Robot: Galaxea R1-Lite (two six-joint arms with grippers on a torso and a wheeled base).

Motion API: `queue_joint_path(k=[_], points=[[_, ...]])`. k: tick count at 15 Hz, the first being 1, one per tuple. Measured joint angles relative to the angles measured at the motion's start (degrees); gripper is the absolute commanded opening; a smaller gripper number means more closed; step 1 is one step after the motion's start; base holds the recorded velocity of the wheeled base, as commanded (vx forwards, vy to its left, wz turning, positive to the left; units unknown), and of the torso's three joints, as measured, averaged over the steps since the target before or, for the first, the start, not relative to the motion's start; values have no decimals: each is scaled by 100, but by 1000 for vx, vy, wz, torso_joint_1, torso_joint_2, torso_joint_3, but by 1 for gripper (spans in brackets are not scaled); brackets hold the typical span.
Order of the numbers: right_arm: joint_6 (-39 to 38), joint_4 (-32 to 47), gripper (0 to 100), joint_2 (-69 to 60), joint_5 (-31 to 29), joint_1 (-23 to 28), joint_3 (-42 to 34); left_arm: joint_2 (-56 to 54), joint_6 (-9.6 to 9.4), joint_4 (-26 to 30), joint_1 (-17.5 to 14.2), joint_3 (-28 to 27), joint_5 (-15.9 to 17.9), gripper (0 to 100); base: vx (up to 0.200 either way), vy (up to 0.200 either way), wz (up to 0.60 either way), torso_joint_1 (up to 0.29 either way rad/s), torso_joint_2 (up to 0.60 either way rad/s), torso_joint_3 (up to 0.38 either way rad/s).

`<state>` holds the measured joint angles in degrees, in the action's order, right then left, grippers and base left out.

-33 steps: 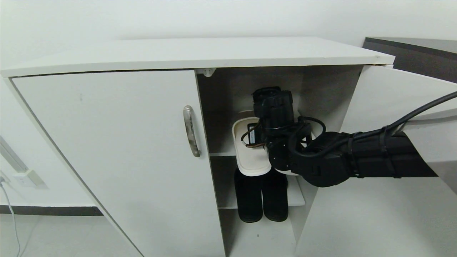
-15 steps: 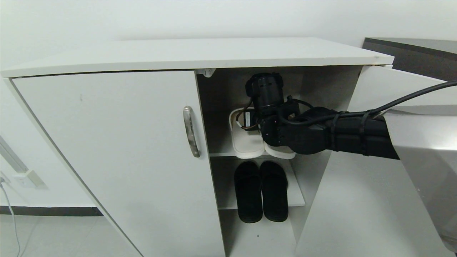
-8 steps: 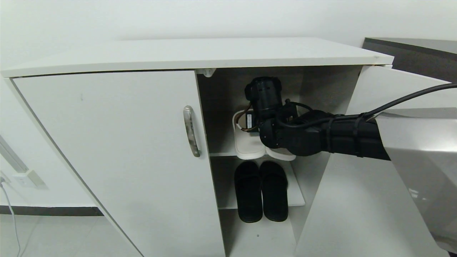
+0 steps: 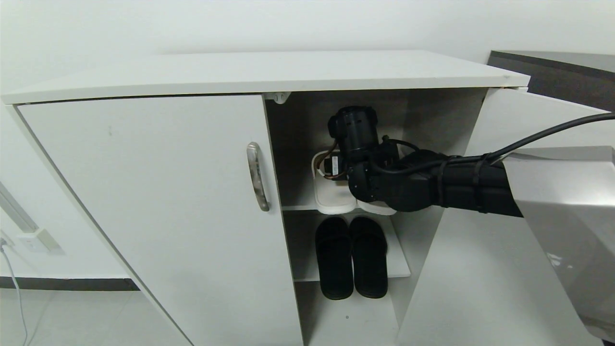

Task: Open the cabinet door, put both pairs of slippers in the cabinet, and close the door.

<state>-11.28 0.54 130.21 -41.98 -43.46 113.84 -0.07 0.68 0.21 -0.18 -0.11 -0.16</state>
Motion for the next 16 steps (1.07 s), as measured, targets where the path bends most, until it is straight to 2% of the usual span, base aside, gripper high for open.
queue_joint_path(k=[7,12,16], points=[[-128,-54,100,-363,-27,-202,-656,0,0,1,0,1,0,0,0,0,0,0,0,0],[-334,-182,100,-1006,-197,-404,-1588,0,0,0,5,1,0,0,0,0,0,0,0,0],[-402,-727,100,-1679,-99,-668,-2743,0,29,0,2,-7,0,0,0,0,0,0,0,0]])
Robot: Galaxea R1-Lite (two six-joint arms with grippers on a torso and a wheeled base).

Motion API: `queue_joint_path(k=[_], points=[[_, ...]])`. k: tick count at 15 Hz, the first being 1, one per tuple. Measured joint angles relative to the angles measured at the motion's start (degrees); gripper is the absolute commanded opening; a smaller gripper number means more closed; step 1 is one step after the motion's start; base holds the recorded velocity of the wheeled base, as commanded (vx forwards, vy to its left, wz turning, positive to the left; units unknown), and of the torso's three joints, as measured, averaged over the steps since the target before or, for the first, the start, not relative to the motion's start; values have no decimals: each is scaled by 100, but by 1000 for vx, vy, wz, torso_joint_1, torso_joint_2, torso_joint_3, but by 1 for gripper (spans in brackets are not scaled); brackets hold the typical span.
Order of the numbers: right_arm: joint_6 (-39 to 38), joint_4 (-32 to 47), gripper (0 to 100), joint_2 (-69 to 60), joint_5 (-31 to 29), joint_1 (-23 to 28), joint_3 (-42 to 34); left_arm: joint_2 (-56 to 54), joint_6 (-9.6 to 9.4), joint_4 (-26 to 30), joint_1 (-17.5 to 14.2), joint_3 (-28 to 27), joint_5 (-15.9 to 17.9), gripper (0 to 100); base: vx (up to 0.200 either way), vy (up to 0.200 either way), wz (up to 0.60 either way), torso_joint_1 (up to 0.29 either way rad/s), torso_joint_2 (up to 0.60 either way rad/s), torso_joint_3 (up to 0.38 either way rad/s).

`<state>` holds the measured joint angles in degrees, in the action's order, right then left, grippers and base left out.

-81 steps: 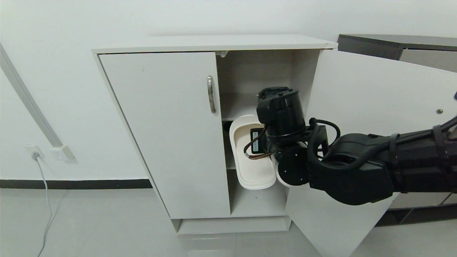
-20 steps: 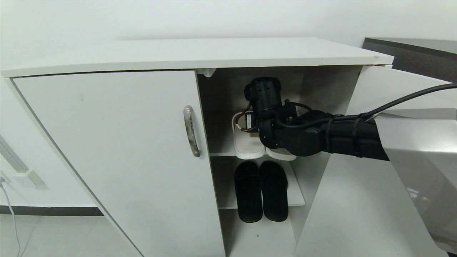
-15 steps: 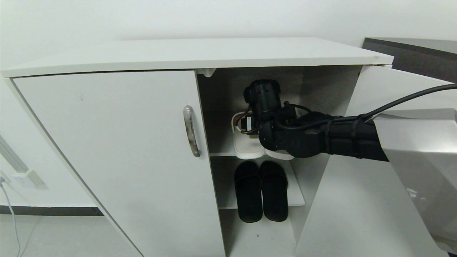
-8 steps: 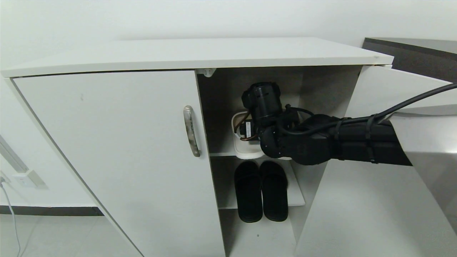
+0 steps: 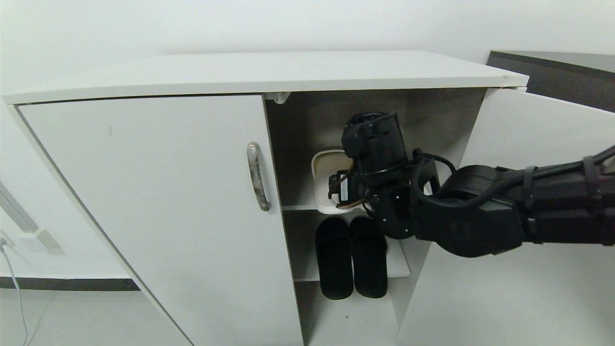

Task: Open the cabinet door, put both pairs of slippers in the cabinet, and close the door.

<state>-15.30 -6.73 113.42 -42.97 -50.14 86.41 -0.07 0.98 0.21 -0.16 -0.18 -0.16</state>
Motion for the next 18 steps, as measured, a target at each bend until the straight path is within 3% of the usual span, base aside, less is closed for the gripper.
queue_joint_path(k=[2,3,8,18], points=[[9,-510,100,-369,244,-104,-774,0,-16,0,-2,0,5,0,0,0,0,0,0,0],[26,-837,0,-540,417,-149,-1157,0,-18,0,2,0,6,0,0,0,0,0,0,0],[488,-2748,0,-1080,1054,-239,-2732,0,-29,1,2,0,16,0,0,0,0,0,0,0],[591,-2868,0,-1204,1118,-256,-2933,0,-22,0,2,0,16,0,0,0,0,0,0,0]])
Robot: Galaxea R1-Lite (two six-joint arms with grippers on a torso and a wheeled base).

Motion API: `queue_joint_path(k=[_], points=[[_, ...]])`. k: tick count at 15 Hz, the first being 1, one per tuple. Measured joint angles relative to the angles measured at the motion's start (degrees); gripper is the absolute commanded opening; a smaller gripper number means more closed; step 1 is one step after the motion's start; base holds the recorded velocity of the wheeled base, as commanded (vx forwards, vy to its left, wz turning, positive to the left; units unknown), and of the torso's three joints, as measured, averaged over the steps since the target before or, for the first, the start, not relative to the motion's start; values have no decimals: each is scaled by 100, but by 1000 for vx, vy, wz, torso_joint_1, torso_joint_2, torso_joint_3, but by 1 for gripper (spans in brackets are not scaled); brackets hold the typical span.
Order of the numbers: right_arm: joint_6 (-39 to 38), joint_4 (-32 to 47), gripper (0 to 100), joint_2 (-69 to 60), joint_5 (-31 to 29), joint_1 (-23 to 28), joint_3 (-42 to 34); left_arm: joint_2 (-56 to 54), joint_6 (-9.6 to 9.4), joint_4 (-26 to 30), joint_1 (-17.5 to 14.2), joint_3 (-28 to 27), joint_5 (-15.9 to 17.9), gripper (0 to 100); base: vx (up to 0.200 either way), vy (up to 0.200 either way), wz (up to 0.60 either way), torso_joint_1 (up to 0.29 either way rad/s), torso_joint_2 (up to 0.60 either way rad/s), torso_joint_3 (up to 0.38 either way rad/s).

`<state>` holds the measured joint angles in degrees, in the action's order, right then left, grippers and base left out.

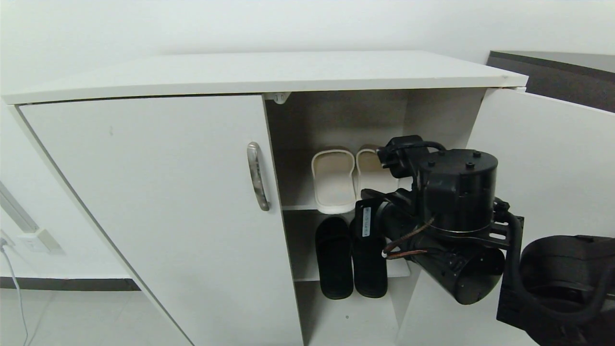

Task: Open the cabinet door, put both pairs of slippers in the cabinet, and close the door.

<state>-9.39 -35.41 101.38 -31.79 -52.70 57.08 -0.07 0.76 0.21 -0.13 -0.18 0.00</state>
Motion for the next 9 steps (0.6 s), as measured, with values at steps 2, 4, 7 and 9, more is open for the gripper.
queue_joint_path(k=[2,4,7,9], points=[[2,0,0,-16,-1,0,-11,0,-5,1,0,0,0,0,-200,0,0,2,2,0],[4,11,0,-30,-1,6,-30,0,-7,4,0,0,0,0,-200,0,0,5,5,0],[4,9,0,-35,0,2,-38,0,-7,0,0,0,0,0,-200,0,0,-1,5,2],[0,6,0,-35,-1,11,-52,0,-5,-5,4,0,2,0,-200,0,0,0,0,5]])
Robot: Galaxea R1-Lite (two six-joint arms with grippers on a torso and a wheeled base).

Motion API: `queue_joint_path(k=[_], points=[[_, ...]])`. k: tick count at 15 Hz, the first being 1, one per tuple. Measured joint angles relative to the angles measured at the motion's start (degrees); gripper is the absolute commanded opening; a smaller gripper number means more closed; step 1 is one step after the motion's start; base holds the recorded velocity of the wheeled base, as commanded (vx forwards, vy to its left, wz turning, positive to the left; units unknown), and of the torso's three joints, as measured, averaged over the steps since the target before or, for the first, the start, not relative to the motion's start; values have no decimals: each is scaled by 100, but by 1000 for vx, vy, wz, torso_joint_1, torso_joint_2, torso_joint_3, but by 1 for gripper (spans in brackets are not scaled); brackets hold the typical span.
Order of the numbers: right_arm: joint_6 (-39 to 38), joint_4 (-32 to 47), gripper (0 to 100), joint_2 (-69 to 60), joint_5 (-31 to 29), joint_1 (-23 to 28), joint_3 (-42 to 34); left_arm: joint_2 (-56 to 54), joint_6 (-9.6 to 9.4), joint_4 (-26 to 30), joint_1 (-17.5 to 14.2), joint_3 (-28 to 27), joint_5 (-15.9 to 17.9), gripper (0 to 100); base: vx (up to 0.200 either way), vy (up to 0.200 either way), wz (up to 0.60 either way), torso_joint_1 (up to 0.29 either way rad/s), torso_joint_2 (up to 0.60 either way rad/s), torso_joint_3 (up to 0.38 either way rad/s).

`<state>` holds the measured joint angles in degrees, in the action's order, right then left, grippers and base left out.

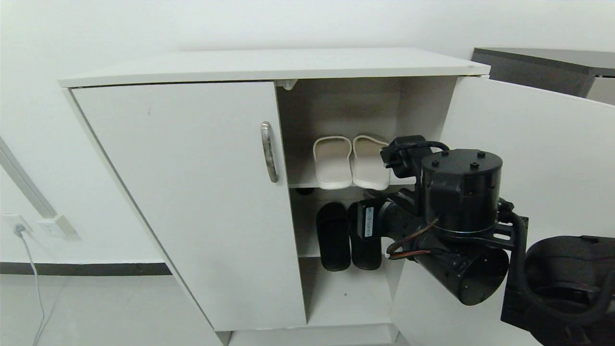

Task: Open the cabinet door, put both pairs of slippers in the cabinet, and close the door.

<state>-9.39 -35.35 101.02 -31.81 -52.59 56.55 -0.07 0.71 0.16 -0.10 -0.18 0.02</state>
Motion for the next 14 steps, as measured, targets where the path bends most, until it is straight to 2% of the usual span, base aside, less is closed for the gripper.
queue_joint_path(k=[14], points=[[-9,-4,0,162,6,59,-41,0,16,6,-4,0,-2,0,-200,0,0,2,4,2]])
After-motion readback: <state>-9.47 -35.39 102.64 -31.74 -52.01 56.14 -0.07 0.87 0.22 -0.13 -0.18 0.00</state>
